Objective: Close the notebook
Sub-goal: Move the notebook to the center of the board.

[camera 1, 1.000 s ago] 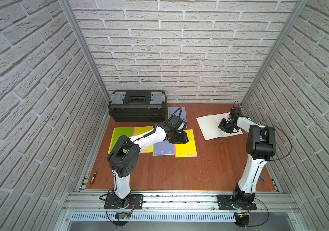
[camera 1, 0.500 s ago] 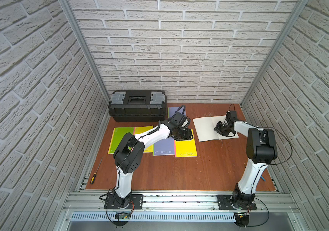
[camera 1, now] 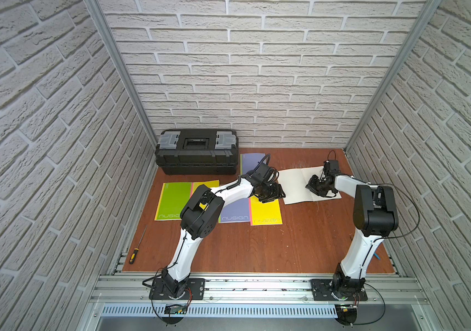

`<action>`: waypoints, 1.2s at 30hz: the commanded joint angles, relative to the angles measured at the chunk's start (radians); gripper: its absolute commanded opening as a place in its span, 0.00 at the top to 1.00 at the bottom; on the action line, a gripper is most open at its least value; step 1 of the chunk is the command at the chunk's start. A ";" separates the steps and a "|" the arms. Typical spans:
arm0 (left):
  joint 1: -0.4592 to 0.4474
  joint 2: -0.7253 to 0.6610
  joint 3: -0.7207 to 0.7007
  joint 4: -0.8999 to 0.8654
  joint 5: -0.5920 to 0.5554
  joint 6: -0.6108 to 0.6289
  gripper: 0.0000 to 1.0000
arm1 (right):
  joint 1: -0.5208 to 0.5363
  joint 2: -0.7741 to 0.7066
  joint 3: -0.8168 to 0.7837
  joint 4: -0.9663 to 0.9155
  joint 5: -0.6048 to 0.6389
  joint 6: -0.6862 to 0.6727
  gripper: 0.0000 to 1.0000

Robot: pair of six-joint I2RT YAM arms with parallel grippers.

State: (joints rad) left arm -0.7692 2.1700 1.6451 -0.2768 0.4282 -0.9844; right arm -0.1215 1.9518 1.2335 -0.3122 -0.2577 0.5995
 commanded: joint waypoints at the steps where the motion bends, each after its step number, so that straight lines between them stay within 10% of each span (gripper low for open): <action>1: -0.018 0.027 0.041 0.056 0.009 -0.062 0.35 | 0.011 0.004 -0.032 -0.038 -0.016 0.012 0.69; 36: -0.080 0.183 0.262 -0.127 -0.138 -0.151 0.39 | 0.009 0.001 -0.052 -0.015 -0.030 0.002 0.70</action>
State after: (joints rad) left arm -0.8433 2.3318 1.8706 -0.3752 0.3130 -1.1229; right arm -0.1226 1.9472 1.2179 -0.2913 -0.2615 0.5987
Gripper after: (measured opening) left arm 0.610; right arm 0.300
